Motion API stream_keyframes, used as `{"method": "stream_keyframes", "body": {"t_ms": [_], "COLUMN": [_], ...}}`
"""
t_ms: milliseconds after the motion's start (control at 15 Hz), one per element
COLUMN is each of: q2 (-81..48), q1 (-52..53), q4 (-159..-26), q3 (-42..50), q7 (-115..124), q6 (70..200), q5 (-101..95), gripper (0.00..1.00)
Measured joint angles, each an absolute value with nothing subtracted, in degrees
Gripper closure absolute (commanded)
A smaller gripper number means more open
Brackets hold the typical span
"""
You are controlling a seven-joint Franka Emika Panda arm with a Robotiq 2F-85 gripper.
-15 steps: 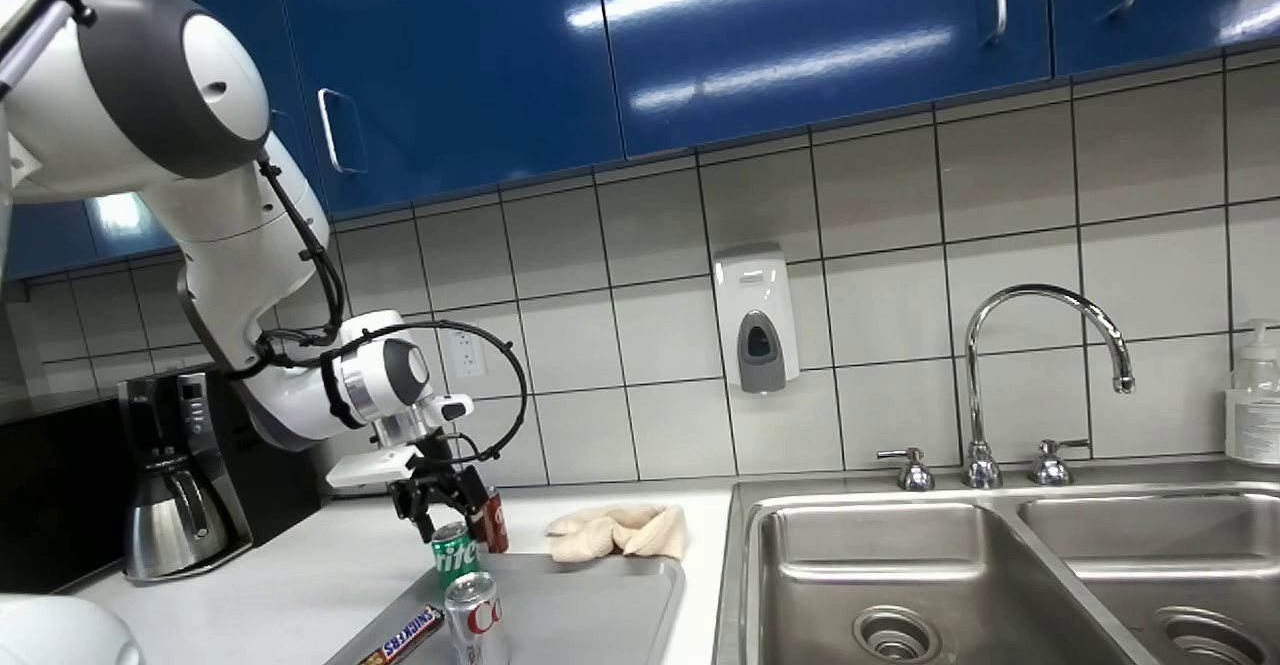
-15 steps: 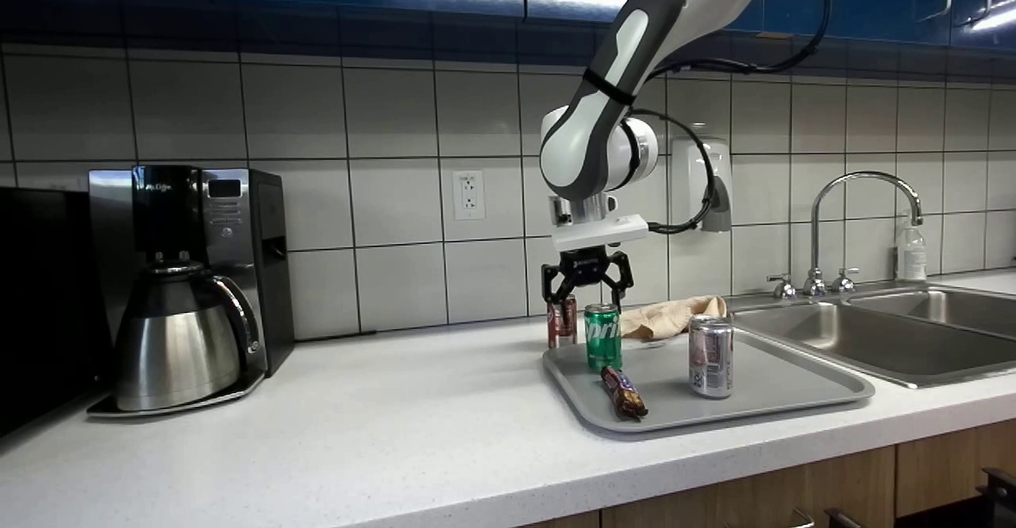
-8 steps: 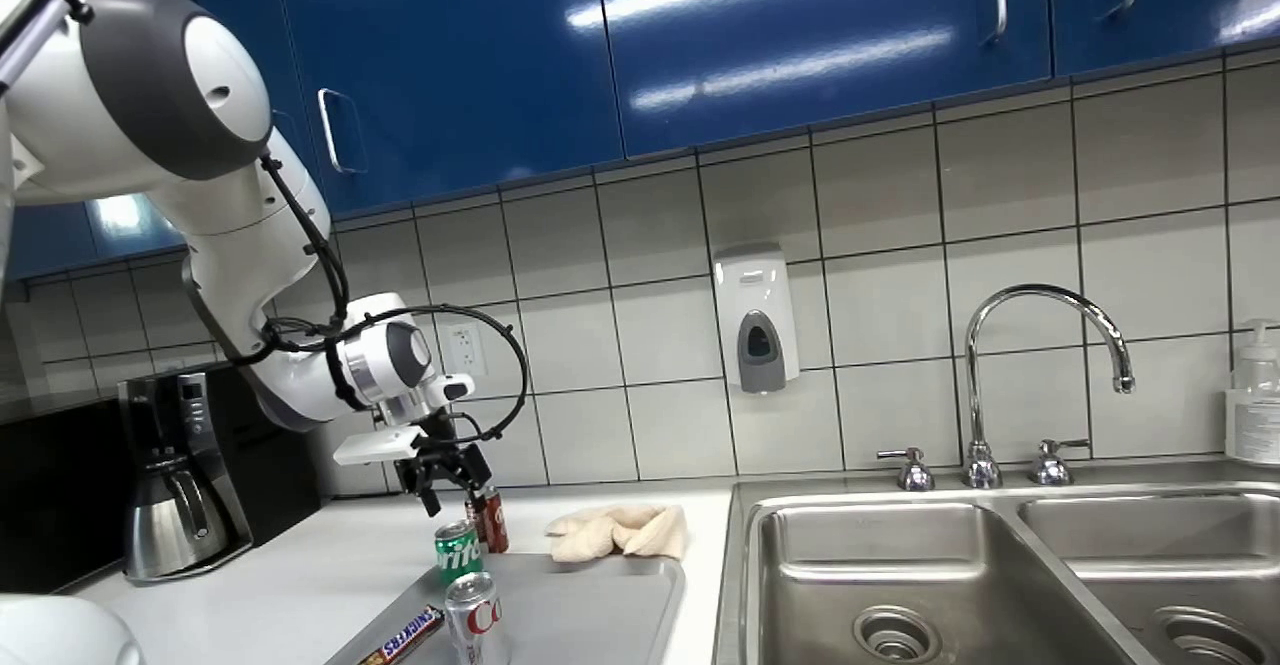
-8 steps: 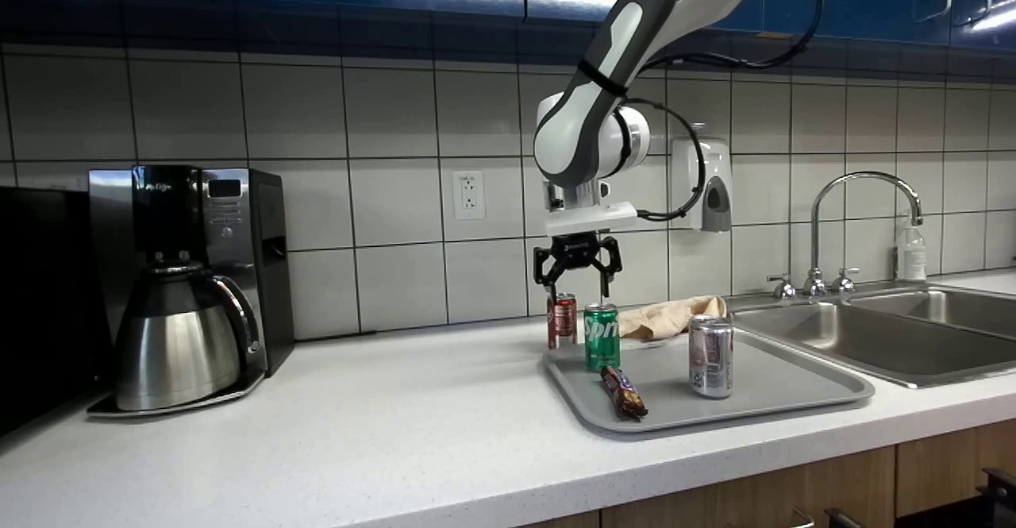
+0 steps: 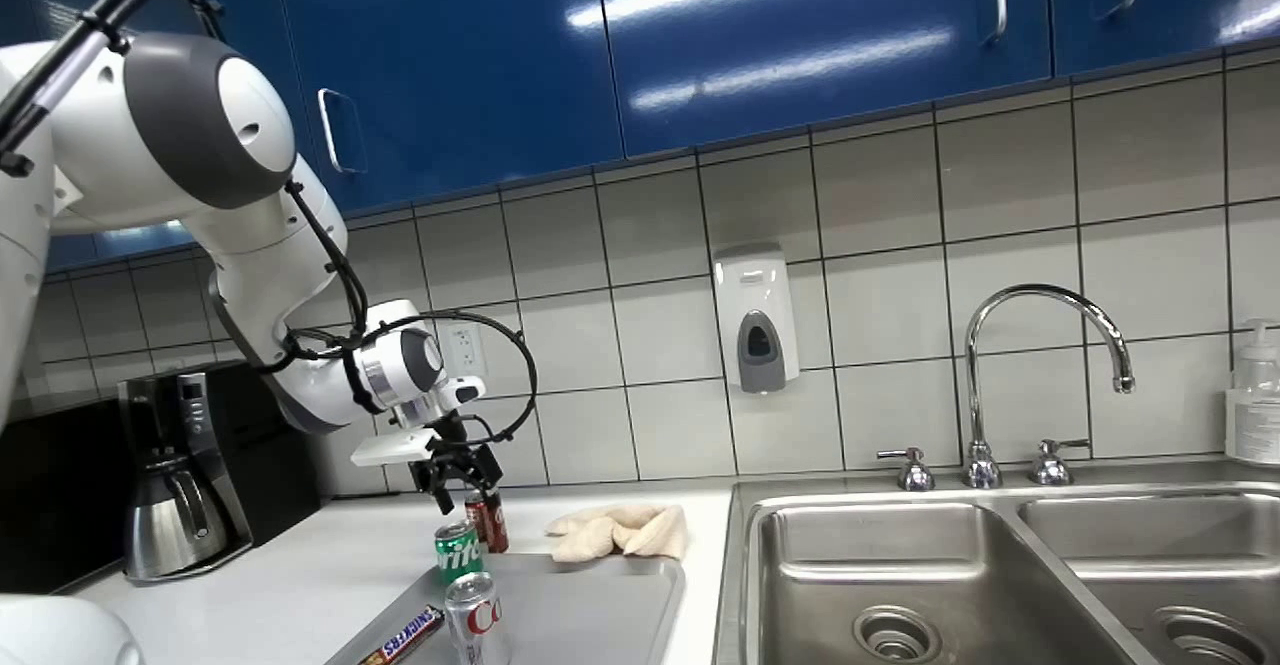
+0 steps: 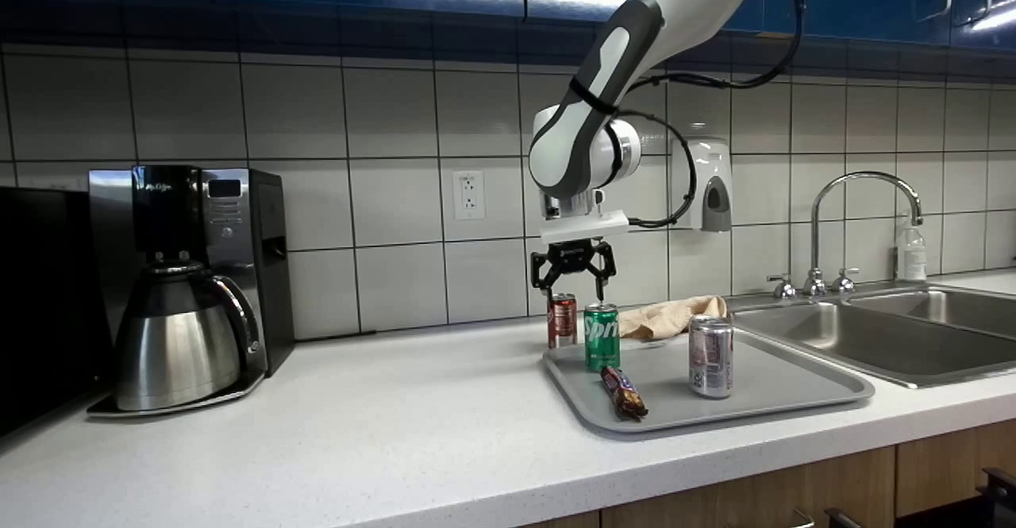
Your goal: Put the cans on the tray
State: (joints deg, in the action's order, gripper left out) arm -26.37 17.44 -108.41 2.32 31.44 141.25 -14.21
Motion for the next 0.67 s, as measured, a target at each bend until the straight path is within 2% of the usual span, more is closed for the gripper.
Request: {"method": "stream_keyframes", "body": {"t_ms": [667], "q2": [-31.6], "q1": [17.4], "q4": [-101.3], "q3": [2.4], "q7": [31.3], "q6": [141.3], "q5": [-13.5], "gripper": [0.00]}}
